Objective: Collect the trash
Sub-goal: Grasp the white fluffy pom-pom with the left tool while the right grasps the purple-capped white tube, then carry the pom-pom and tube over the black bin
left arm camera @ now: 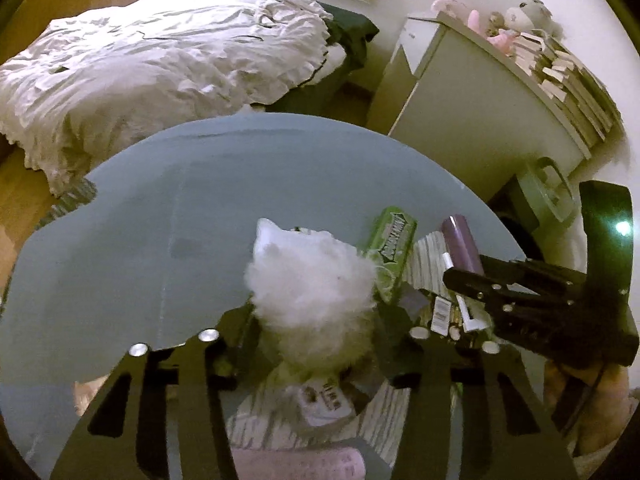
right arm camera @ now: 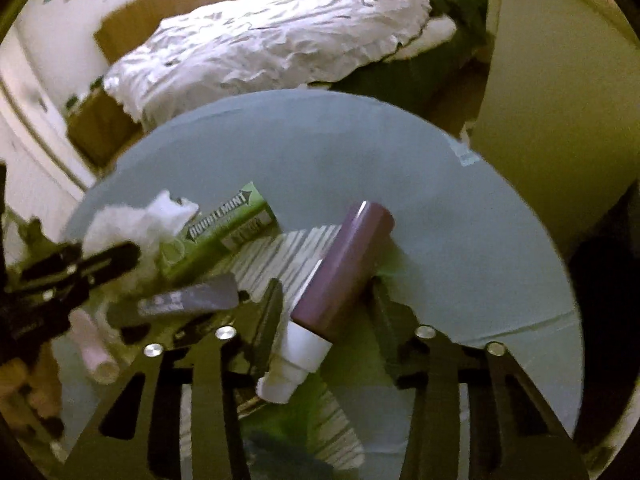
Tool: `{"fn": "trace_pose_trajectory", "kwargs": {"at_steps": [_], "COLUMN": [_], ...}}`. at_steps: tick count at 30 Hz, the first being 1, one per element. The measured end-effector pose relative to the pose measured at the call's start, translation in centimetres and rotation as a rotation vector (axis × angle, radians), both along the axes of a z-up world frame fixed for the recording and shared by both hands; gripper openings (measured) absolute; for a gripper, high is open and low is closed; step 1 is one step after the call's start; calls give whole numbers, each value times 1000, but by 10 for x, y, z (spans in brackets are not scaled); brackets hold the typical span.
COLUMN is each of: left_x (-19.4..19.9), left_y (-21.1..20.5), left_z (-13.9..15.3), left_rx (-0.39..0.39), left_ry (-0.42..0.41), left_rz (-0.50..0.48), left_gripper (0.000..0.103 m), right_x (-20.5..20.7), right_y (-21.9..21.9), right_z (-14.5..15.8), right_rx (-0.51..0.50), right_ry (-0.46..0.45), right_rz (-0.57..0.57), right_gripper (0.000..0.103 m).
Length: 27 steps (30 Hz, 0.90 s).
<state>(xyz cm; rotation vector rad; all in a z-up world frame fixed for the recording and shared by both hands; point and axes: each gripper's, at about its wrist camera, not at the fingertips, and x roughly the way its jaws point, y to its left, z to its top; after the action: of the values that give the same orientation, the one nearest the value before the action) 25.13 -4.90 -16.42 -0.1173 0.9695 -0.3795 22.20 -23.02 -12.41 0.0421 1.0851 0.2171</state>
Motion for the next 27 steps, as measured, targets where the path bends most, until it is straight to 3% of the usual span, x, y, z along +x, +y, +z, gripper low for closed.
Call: {"fn": "trace_pose_trajectory", "kwargs": {"at_steps": [3,6,9,13,20,27], "left_x": [-3,-10,-25,-40,-49,-55], "left_y": [4,10,11,-6,-81,-173], "left_z": [4,18,40,69,105,110], "left_rx": [-22,-42,-86,-108,-140,-160], "left_ry": [-15,-55,-108,-172,-233,-240], "left_rz": [23,40,29,-26,-179,-337], "left_gripper": [41,41,41,41,41,41], "right_x": [-1,-9,-27,-53,-102,-150], "right_y": [-6,-22,-52,-88,-171,-263], "right_z": [-3,4,23,50,88,90], "right_rx": [26,122,269,376,475,475], "right_ry": [-11,-48,-137,-251,-444,-573], "right_rz": [3,-14,-43,-88,-229,-456], "right_gripper": [30,26,26,26,26,26]}}
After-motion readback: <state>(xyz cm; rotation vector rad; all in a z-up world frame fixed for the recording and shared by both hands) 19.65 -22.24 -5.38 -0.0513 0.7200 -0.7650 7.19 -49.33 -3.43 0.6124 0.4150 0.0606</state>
